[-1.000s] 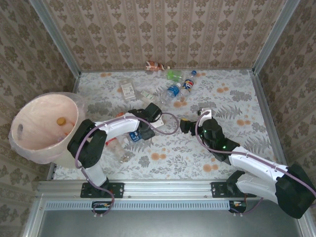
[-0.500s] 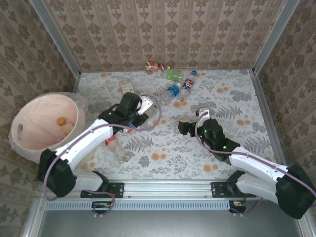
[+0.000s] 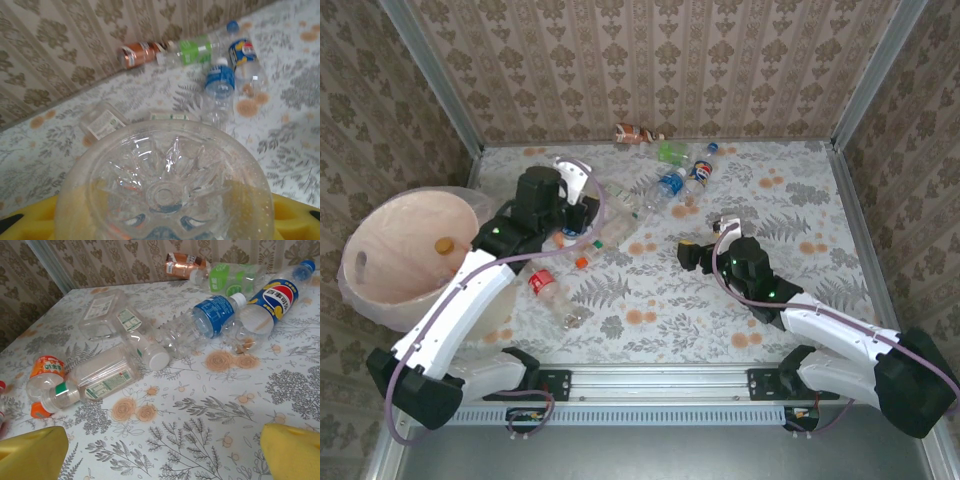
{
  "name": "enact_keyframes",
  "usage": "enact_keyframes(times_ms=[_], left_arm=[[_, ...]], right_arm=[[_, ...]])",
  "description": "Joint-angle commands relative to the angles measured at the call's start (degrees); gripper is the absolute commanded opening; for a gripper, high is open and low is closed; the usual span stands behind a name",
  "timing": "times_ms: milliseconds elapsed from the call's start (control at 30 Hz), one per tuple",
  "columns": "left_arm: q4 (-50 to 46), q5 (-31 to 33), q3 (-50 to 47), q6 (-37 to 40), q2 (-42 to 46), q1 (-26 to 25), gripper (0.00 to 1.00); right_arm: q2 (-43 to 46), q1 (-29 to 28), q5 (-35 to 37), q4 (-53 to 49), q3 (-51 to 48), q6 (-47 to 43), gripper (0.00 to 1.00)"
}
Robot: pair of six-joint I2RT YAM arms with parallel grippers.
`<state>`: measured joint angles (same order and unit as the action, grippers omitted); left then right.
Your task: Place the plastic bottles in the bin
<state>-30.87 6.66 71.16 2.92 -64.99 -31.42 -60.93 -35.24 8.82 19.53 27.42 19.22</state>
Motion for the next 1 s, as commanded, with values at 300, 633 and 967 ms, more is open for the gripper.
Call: enact_keyframes(times_ms=[300,633,967], left_arm=[[-17.45,9.12,21.05,-4.96,2.28,3.13,0.50],[-19.52,29.34,29.65,1.12,2.98,9.10,0.51],[-18.60,38.31,28.53,2.56,4.25,20.41,0.51]], right_arm=[[-4.04,-0.01,-10.21,-1.12,6.66,-5.45,1.00],[-8.04,-0.26,-11.60,-0.19,8.70,-5.73,1.00],[-10.17,-0.48,-12.42,0.09,10.35,-6.18,1.00]])
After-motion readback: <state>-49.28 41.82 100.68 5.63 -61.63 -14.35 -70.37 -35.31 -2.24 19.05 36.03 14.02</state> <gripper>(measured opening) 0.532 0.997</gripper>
